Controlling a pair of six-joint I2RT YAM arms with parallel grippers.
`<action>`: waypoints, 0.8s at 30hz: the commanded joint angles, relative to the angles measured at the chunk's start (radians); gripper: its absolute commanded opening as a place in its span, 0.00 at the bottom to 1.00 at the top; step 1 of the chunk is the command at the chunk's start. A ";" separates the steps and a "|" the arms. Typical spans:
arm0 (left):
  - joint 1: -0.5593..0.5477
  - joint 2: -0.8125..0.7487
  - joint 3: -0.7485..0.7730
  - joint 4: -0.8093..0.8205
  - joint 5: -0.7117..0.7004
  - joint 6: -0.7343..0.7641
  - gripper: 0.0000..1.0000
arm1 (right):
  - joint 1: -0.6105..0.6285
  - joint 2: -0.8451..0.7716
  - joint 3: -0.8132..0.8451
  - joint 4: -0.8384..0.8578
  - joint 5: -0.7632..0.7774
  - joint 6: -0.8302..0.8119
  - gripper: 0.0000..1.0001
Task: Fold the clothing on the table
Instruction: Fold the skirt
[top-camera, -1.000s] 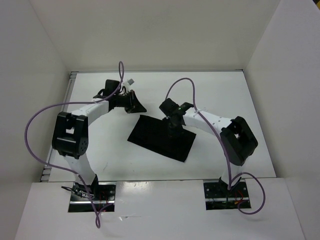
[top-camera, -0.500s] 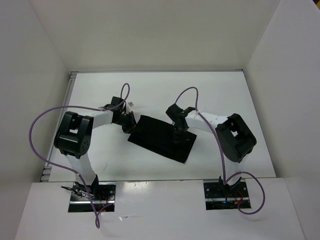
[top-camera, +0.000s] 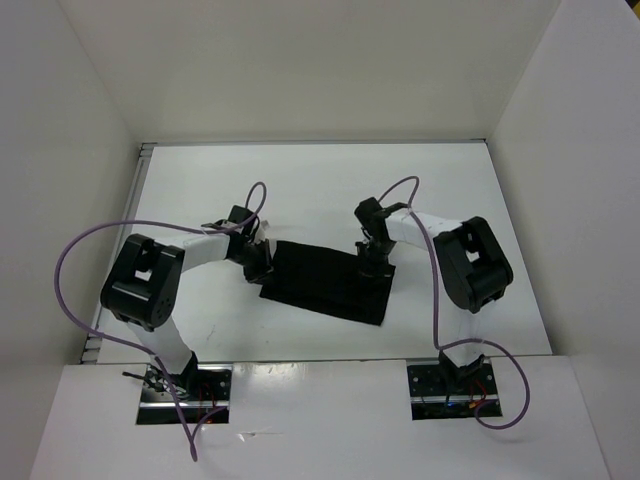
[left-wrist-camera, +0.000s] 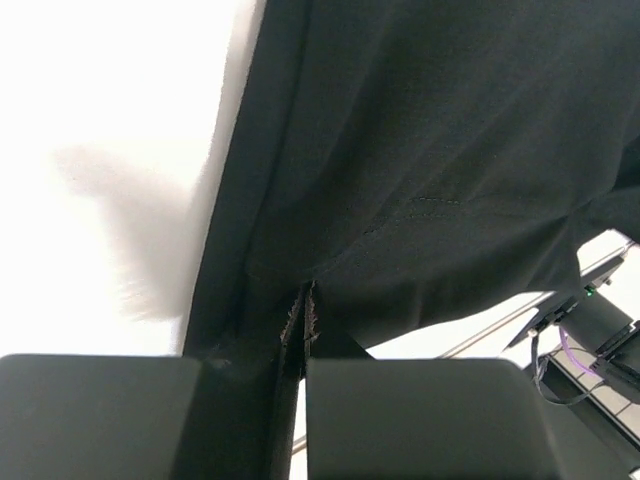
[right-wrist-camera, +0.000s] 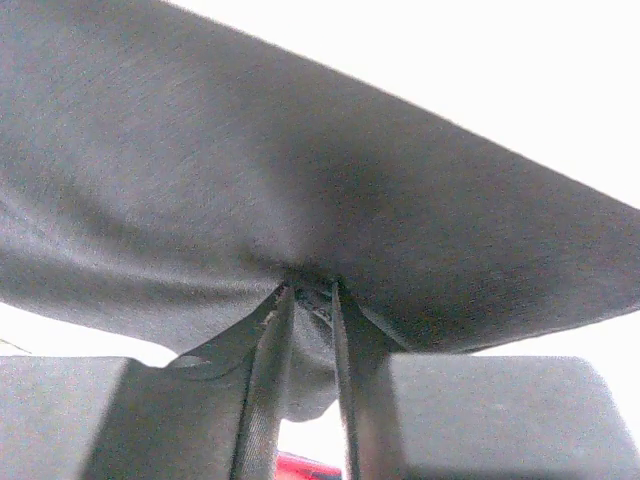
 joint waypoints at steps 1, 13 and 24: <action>-0.011 0.028 -0.021 -0.032 -0.055 -0.009 0.07 | -0.061 0.119 0.066 0.008 0.161 -0.054 0.26; -0.011 -0.004 0.247 -0.085 -0.001 -0.017 0.13 | -0.204 -0.134 0.177 -0.037 0.117 -0.112 0.63; -0.011 -0.008 0.292 -0.085 0.029 -0.026 0.15 | -0.239 -0.086 0.025 -0.005 0.057 -0.092 0.69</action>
